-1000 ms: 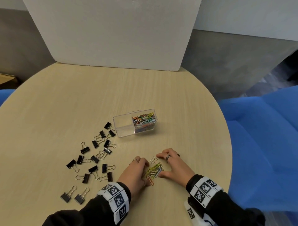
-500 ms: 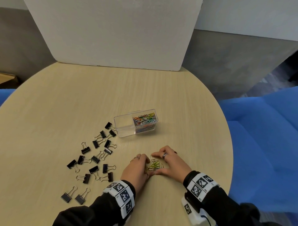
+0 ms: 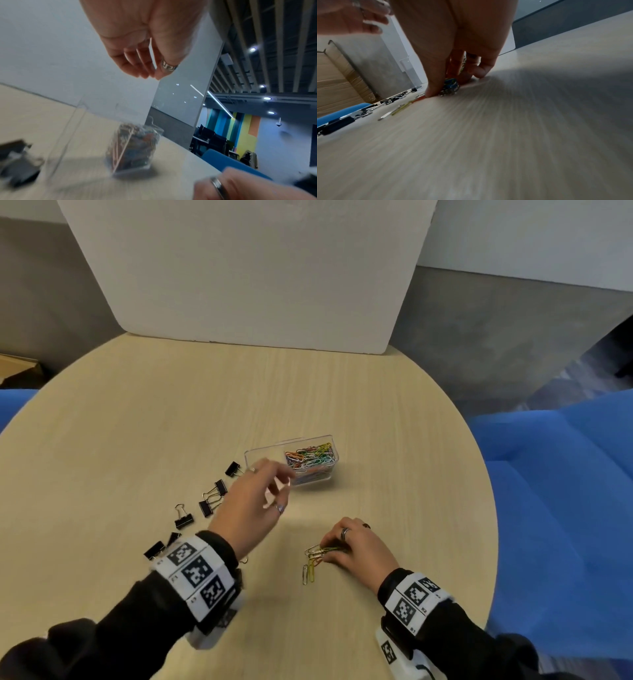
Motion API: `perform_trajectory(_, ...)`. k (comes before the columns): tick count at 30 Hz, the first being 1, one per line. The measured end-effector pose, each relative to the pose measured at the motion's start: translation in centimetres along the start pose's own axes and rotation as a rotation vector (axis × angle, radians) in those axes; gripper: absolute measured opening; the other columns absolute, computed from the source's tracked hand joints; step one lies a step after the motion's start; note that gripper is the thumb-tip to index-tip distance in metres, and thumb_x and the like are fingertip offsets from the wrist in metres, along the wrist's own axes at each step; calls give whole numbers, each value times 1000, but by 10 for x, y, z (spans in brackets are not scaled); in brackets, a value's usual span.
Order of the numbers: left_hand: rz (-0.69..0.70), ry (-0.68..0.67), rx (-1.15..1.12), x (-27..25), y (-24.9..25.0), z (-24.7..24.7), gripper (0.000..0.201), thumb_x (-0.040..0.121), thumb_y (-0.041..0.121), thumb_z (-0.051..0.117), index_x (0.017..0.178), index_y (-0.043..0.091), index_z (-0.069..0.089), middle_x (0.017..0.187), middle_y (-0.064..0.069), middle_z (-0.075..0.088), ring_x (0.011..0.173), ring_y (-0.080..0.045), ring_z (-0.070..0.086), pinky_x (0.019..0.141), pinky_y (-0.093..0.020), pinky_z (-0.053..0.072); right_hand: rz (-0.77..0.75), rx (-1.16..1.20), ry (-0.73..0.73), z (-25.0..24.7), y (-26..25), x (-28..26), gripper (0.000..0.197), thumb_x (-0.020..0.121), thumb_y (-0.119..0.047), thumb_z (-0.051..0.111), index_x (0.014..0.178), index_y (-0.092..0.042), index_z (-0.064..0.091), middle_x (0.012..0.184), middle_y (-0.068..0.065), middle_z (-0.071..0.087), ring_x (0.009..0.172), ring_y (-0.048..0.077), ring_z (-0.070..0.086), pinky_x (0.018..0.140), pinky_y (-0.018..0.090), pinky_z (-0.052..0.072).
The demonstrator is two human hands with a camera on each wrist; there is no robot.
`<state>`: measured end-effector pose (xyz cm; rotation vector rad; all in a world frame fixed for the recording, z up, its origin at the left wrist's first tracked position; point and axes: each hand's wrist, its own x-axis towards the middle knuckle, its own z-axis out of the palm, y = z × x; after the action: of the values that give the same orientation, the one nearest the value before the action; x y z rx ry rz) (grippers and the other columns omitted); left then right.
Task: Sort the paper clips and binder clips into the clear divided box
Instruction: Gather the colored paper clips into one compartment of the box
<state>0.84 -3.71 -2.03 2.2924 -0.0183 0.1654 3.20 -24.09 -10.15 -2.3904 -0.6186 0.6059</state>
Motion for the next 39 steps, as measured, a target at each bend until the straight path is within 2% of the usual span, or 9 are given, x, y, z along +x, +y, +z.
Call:
perform_trajectory(3,93,182,63,23,1,-16,20,83,4,59,98,17,60,94,7,53,84,-11,49,69,-19,36,-2,-32,-8,0,-2,0,17,85,-28,62,100,-21,67,99,-9,54,96,3,43,85,16,37)
perform_trajectory(6,70,212,139,46,-4,-18,21,83,13,64,103,16,61,103,-1,54,99,-20,45,85,-32,37,-32,-142,-61,0,-6,2,21,91,-28,53,106,-17,63,111,-3,54,107,8,44,89,21,38)
perform_trajectory(8,-17,88,212,57,-9,-15,36,81,28,67,114,21,57,116,-2,50,112,-24,40,94,-41,32,-49,-213,-85,-1,-8,3,25,94,-29,48,111,-15,60,115,-1,52,111,11,43,90,23,38)
perform_trajectory(12,-117,-223,299,66,-17,-1,72,71,51,69,133,31,39,135,3,40,127,-19,30,104,-40,22,-74,-294,-110,-5,-7,7,28,97,-26,41,116,-12,56,118,3,51,113,15,44,92,27,41)
perform_trajectory(15,-139,-292,308,62,-23,9,70,75,43,70,135,34,35,137,5,39,128,-18,31,106,-39,18,-101,-329,-121,-6,-5,10,28,98,-24,40,116,-10,56,117,6,52,110,18,48,91,29,43)
perform_trajectory(19,-153,-237,265,56,-28,15,63,81,17,65,133,32,33,134,5,42,123,-18,36,102,-36,19,-119,-304,-98,-14,-8,15,26,97,-23,41,114,-11,57,114,5,53,105,17,51,90,24,42)
perform_trajectory(27,-146,-208,197,50,-32,16,67,81,13,65,135,30,29,133,6,44,119,-17,38,98,-34,19,-304,-296,433,-70,-45,59,7,81,-11,67,88,-9,68,85,4,66,75,17,61,68,19,44)
perform_trajectory(32,-146,-227,208,51,-31,15,69,82,13,64,138,30,27,134,6,43,122,-17,37,101,-33,18,-351,-366,349,-66,-51,90,13,69,-12,77,81,-10,73,76,4,69,75,29,59,64,40,52)
perform_trajectory(39,-133,-231,208,51,-33,14,70,82,12,63,138,31,27,135,8,43,122,-16,36,103,-33,16,-315,-230,346,-66,-37,81,9,76,-21,72,83,-15,73,82,-1,66,83,21,53,74,33,39)
